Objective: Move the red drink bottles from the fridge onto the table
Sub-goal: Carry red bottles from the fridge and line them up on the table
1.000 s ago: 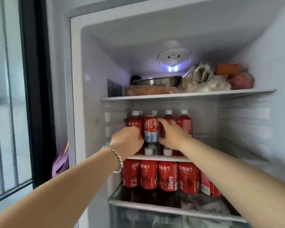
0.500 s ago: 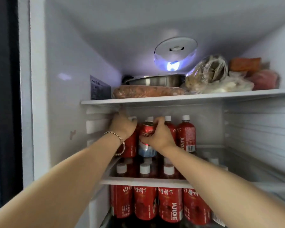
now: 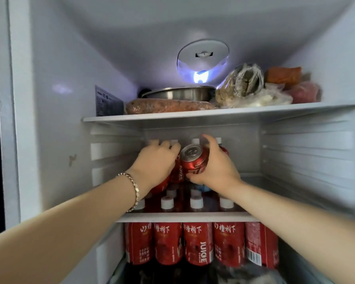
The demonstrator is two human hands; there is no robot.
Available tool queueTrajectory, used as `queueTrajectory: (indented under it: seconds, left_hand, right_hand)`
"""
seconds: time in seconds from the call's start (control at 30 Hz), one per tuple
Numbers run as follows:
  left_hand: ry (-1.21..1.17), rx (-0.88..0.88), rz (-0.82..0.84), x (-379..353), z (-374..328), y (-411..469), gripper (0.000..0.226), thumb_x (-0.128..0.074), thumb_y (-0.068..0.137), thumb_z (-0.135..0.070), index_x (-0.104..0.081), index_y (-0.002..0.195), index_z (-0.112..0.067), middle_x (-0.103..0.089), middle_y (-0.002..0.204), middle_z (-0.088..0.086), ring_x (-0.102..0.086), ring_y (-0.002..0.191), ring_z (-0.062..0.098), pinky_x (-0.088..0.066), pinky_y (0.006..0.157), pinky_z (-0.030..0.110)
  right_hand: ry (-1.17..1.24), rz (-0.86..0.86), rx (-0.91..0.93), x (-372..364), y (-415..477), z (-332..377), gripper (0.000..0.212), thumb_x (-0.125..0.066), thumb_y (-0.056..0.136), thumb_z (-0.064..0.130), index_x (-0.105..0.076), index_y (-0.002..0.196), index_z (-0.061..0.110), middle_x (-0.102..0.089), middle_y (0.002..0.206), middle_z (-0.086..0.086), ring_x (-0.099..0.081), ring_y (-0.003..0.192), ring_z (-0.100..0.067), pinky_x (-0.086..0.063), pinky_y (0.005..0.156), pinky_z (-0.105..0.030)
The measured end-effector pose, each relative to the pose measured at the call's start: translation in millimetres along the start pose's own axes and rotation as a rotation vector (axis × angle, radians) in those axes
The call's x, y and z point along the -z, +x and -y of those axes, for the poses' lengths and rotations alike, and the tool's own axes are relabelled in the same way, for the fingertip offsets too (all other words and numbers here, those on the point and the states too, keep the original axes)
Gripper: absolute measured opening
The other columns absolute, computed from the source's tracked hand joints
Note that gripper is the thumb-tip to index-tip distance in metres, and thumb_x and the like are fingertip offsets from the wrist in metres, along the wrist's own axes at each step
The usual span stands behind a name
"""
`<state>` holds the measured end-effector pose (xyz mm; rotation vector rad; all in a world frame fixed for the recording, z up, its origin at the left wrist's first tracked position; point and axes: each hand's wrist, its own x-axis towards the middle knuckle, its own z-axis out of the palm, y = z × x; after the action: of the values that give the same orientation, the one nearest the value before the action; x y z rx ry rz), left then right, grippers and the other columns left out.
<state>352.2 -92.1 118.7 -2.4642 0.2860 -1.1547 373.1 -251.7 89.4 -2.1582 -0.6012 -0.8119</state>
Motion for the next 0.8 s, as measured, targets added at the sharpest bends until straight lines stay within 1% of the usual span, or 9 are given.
queueTrajectory:
  seconds: [0.1,0.13,0.2,0.27,0.37,0.47,0.67,0.73,0.8]
  left_hand:
    - [-0.040,-0.109,-0.234,10.6,-1.0,-9.4,0.028,-0.066,0.066,-0.017,-0.067,0.092,-0.006,-0.070,0.073,0.010,-0.066,0.064,0.031,-0.050,0.045,0.030]
    - [-0.044,-0.163,-0.304,17.8,-0.7,-9.9,0.025,-0.063,0.068,-0.023,-0.068,0.088,-0.009,-0.069,0.068,0.006,-0.066,0.059,0.028,-0.048,0.043,0.027]
    - [-0.154,-0.175,-0.192,34.2,-4.3,-7.6,0.047,-0.054,0.083,-0.045,-0.058,0.117,-0.014,-0.070,0.091,0.005,-0.068,0.083,0.026,-0.052,0.064,0.031]
    - [-0.144,-0.124,0.009,39.7,-6.7,-2.3,0.093,-0.055,0.072,-0.071,-0.027,0.143,-0.019,-0.063,0.119,0.004,-0.061,0.107,0.024,-0.048,0.085,0.034]
    - [-0.179,-0.069,0.068,42.0,-9.0,1.8,0.123,-0.064,0.055,-0.077,-0.006,0.149,-0.021,-0.048,0.135,0.004,-0.056,0.114,0.023,-0.046,0.088,0.035]
    - [-0.263,-0.053,0.054,40.3,-9.0,2.2,0.115,-0.068,0.051,-0.074,-0.018,0.145,-0.031,-0.035,0.134,0.000,-0.057,0.110,0.022,-0.048,0.079,0.033]
    - [-0.269,-0.061,0.060,44.0,-11.6,2.1,0.088,-0.065,0.062,-0.072,-0.036,0.133,-0.028,-0.062,0.117,-0.004,-0.059,0.105,0.018,-0.038,0.076,0.026]
    - [-0.276,-0.036,0.046,43.4,-12.0,2.0,0.082,-0.065,0.064,-0.070,-0.039,0.129,-0.026,-0.063,0.114,-0.002,-0.060,0.103,0.019,-0.041,0.079,0.027]
    - [-0.266,-0.034,0.039,41.4,-15.2,2.1,0.080,-0.065,0.065,-0.068,-0.040,0.127,-0.024,-0.063,0.114,0.000,-0.060,0.103,0.021,-0.043,0.081,0.028]
  right_hand:
    - [0.030,-0.014,0.021,4.4,-6.3,-2.8,0.113,-0.085,0.061,0.021,-0.013,0.148,0.027,-0.049,0.138,0.003,-0.053,0.120,-0.015,-0.042,0.093,-0.024]
    - [0.023,-0.023,0.036,5.3,-6.8,-2.6,0.114,-0.085,0.061,0.021,-0.013,0.148,0.027,-0.050,0.137,0.003,-0.054,0.118,-0.015,-0.043,0.092,-0.024]
    - [0.018,-0.049,0.058,7.1,-6.9,-0.4,0.116,-0.086,0.060,0.020,-0.011,0.149,0.026,-0.051,0.136,0.004,-0.055,0.118,-0.016,-0.042,0.089,-0.022]
    - [0.037,-0.086,0.072,8.3,-7.6,3.5,0.118,-0.087,0.060,0.024,-0.010,0.150,0.024,-0.050,0.138,0.004,-0.053,0.121,-0.016,-0.038,0.089,-0.020]
    - [0.081,-0.134,0.101,7.2,-14.6,7.2,0.116,-0.087,0.061,0.028,-0.011,0.150,0.022,-0.049,0.138,0.008,-0.050,0.123,-0.011,-0.034,0.091,-0.015]
    - [0.073,-0.122,0.143,6.5,-21.4,4.8,0.111,-0.085,0.064,0.017,-0.014,0.150,0.020,-0.049,0.138,0.009,-0.048,0.125,-0.011,-0.031,0.093,-0.012]
    - [0.124,-0.041,0.130,8.5,-20.2,2.7,0.120,-0.086,0.062,0.014,-0.006,0.150,0.020,-0.045,0.137,0.008,-0.043,0.122,-0.004,-0.026,0.096,-0.009]
    - [0.087,0.058,0.106,11.1,-7.4,-4.1,0.125,-0.087,0.060,0.013,-0.002,0.151,0.017,-0.029,0.145,0.001,-0.032,0.132,-0.009,-0.021,0.104,-0.012]
    - [-0.129,0.170,0.066,18.1,8.5,-18.0,0.116,-0.082,0.066,0.010,-0.003,0.151,0.019,-0.009,0.151,-0.006,-0.014,0.142,-0.021,-0.018,0.113,-0.024]
